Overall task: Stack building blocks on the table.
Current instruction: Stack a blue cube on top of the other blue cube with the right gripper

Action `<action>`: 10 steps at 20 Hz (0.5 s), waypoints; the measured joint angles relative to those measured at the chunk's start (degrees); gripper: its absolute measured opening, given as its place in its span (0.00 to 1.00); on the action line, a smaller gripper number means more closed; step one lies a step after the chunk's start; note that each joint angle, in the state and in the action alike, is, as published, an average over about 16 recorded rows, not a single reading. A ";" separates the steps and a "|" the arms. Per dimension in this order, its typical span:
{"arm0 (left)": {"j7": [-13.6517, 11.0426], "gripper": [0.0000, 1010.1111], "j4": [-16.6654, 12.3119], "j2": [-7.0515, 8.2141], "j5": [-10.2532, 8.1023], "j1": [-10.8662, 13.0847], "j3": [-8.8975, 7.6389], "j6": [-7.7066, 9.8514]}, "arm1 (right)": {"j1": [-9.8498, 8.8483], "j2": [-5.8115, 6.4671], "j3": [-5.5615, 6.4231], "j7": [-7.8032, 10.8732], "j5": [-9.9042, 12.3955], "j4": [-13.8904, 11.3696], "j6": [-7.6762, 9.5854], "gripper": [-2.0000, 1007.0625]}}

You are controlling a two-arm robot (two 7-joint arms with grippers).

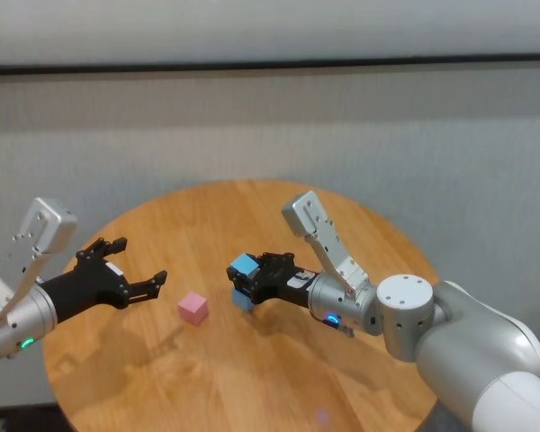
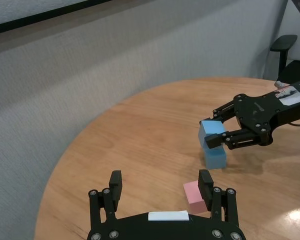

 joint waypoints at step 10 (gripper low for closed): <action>0.00 0.99 0.00 0.00 0.00 0.00 0.00 0.00 | -0.32 -0.06 0.89 0.15 -1.32 0.11 0.60 0.37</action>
